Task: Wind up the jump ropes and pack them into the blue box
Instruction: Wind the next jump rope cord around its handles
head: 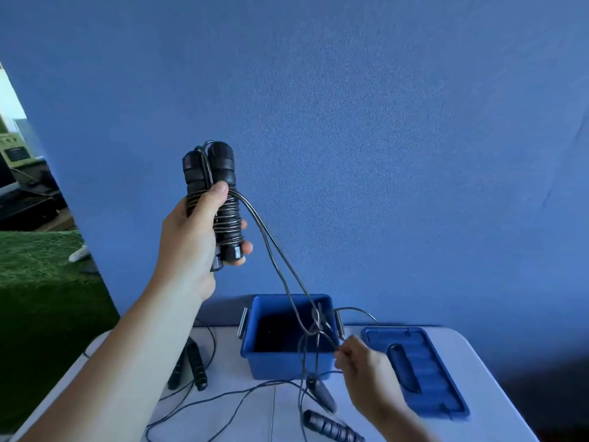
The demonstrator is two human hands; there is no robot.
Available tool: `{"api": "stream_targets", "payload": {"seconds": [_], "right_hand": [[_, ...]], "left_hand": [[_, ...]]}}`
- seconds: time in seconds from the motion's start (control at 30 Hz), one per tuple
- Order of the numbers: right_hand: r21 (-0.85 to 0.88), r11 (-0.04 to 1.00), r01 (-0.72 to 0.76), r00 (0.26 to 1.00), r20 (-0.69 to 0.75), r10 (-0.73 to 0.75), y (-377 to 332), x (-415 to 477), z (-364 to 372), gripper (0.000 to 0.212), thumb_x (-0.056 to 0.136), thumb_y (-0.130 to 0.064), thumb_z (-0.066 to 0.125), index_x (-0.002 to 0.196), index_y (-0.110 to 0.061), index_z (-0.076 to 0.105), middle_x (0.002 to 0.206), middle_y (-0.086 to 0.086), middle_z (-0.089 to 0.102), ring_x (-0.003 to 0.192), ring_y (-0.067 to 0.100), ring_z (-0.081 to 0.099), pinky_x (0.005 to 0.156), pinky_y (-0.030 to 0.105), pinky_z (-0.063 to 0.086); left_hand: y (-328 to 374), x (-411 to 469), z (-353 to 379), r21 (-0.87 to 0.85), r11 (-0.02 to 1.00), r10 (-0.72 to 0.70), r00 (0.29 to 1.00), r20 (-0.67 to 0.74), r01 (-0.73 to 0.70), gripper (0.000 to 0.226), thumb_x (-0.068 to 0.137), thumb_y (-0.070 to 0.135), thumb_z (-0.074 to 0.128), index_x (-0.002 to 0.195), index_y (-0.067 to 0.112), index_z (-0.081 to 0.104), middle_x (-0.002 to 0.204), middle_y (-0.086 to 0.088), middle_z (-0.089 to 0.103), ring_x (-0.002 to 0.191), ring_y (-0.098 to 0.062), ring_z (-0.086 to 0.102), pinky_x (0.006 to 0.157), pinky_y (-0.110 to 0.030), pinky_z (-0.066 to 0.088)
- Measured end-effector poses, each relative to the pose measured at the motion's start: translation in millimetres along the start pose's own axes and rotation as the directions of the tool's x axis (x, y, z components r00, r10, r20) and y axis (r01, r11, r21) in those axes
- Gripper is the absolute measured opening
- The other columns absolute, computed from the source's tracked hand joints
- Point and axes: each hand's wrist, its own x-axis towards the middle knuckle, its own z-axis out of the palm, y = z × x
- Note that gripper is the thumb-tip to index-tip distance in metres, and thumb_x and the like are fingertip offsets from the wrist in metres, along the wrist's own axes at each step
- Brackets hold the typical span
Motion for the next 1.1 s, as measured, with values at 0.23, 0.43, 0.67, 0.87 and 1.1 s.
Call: {"api": "stream_targets", "payload": {"seconds": [0.23, 0.43, 0.67, 0.87, 1.1], "right_hand": [[-0.132, 0.991, -0.019, 0.997, 0.066, 0.028, 9, 0, 4, 0.021, 0.094, -0.032, 0.053, 0.073, -0.03, 0.053, 0.072, -0.004, 0.066, 0.068, 0.013, 0.06, 0.064, 0.032, 0.049], [0.078, 0.976, 0.202, 0.976, -0.097, -0.194, -21, 2, -2, 0.018, 0.084, -0.024, 0.064, 0.07, -0.03, 0.056, 0.087, -0.02, 0.054, 0.082, 0.005, 0.053, 0.063, 0.024, 0.046], [-0.02, 0.977, 0.214, 0.963, -0.161, -0.215, -24, 5, -12, 0.031, 0.07, -0.015, 0.073, 0.071, -0.031, 0.047, 0.145, -0.016, 0.041, 0.126, 0.01, 0.036, 0.094, 0.031, 0.038], [0.024, 1.0, -0.017, 0.998, -0.058, 0.018, -9, 12, -17, 0.028, 0.085, -0.017, 0.065, 0.103, -0.031, 0.048, 0.069, -0.014, 0.059, 0.077, 0.013, 0.058, 0.063, 0.029, 0.045], [0.118, 0.978, -0.169, 0.965, 0.219, 0.141, -16, 14, -10, 0.017, 0.085, -0.028, 0.065, 0.07, -0.022, 0.062, 0.06, -0.006, 0.06, 0.056, 0.013, 0.061, 0.06, 0.032, 0.054]], "left_hand": [[-3, -1, 2, 0.017, 1.0, -0.02, 0.999, 0.041, 0.019, 0.03, 0.093, 0.045, 0.068, 0.104, 0.017, 0.066, 0.074, -0.011, 0.07, 0.048, -0.031, 0.063, 0.05, -0.032, 0.05], [-6, -6, 7, 0.037, 0.999, -0.026, 0.995, 0.097, 0.022, 0.028, 0.093, 0.044, 0.067, 0.103, 0.017, 0.066, 0.077, -0.014, 0.07, 0.049, -0.032, 0.063, 0.05, -0.033, 0.05], [7, -8, 4, 0.015, 1.0, 0.011, 0.997, 0.081, -0.012, 0.025, 0.094, 0.044, 0.066, 0.1, 0.02, 0.066, 0.074, -0.012, 0.07, 0.048, -0.032, 0.063, 0.049, -0.032, 0.05], [18, -7, 0, -0.001, 0.999, 0.05, 0.997, 0.055, -0.05, 0.024, 0.095, 0.043, 0.065, 0.097, 0.02, 0.066, 0.073, -0.01, 0.069, 0.048, -0.031, 0.062, 0.048, -0.033, 0.049], [19, -8, 0, 0.004, 0.999, 0.046, 0.996, 0.074, -0.046, 0.025, 0.095, 0.044, 0.065, 0.097, 0.019, 0.065, 0.075, -0.011, 0.069, 0.048, -0.031, 0.062, 0.049, -0.033, 0.05]]}}
